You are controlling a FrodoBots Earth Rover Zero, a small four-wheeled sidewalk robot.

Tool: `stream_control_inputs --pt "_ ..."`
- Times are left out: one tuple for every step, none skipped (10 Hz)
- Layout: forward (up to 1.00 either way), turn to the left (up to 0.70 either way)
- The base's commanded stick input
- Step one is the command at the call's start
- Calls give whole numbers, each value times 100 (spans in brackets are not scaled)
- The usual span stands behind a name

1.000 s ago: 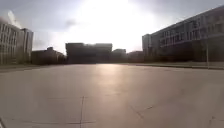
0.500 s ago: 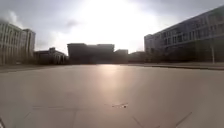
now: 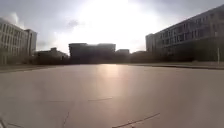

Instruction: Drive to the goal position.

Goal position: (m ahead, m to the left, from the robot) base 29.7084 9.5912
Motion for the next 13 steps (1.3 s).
stream_control_inputs --pt "100 3" --pt "100 3" --pt "100 3" --pt "100 3" --pt "100 3" --pt "100 3" --pt "100 3" --pt "100 3" --pt "100 3" --pt "100 3" --pt "100 3" --pt "100 11" --pt "100 18"
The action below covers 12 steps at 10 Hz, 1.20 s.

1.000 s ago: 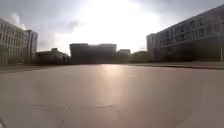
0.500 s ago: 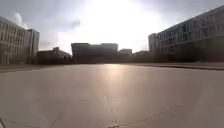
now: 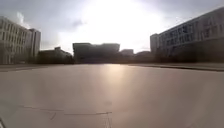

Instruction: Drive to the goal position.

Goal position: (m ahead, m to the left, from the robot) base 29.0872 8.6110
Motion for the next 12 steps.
stream_control_inputs --pt "100 3" --pt "100 3" --pt "100 3" --pt "100 3" --pt "100 3" --pt "100 3" --pt "100 3" --pt "100 3" --pt "100 3" --pt "100 3" --pt "100 3" --pt "100 3"
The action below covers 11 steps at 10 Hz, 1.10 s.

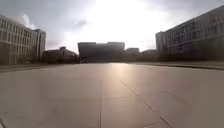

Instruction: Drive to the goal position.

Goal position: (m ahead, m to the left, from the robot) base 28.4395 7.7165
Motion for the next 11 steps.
stream_control_inputs --pt "100 3" --pt "100 3" --pt "100 3" --pt "100 3" --pt "100 3" --pt "100 3" --pt "100 3" --pt "100 3" --pt "100 3" --pt "100 3" --pt "100 3"
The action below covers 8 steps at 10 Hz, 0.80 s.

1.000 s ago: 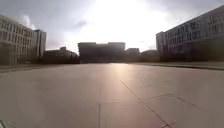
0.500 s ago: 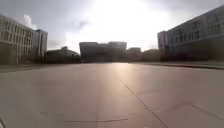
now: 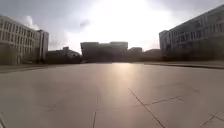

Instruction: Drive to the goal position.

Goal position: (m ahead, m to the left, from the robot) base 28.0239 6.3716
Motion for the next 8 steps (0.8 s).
stream_control_inputs --pt "100 3" --pt "100 3" --pt "100 3" --pt "100 3" --pt "100 3" --pt "100 3" --pt "100 3" --pt "100 3"
